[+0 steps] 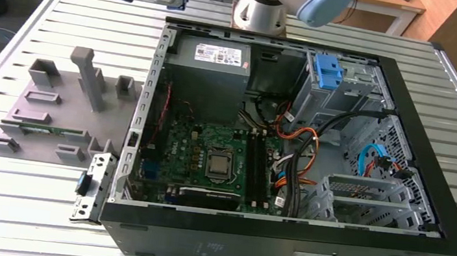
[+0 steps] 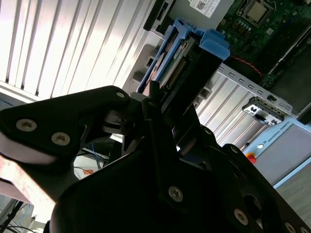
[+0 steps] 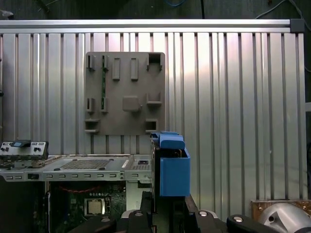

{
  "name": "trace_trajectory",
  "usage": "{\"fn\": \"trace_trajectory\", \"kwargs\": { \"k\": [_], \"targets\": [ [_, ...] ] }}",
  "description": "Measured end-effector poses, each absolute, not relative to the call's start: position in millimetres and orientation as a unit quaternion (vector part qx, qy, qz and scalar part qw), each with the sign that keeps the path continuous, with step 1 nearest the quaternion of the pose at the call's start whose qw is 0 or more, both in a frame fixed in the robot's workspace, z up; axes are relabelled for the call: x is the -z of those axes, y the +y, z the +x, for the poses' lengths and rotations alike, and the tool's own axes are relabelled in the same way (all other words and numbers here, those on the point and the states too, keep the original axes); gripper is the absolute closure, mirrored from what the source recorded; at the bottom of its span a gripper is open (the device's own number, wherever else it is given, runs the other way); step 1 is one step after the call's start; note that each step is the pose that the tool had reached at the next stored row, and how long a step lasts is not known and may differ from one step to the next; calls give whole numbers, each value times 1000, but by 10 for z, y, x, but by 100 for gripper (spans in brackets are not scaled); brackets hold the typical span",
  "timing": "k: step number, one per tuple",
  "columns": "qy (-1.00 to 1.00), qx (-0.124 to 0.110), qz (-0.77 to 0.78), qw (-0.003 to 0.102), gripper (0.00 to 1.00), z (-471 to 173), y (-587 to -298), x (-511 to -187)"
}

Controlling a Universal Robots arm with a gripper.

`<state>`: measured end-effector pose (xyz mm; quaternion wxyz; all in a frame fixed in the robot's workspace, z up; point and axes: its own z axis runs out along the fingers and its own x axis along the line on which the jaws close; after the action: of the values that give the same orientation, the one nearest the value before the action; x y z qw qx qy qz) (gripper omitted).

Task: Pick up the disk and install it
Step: 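Pick up the disk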

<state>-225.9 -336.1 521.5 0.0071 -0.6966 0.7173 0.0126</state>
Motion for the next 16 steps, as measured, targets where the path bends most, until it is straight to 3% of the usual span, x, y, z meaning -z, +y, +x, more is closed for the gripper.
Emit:
{"fn": "trace_trajectory", "kwargs": {
  "k": [16],
  "targets": [
    [717, -13, -697, 7, 65, -2075, -3361, -5214]
  ]
}}
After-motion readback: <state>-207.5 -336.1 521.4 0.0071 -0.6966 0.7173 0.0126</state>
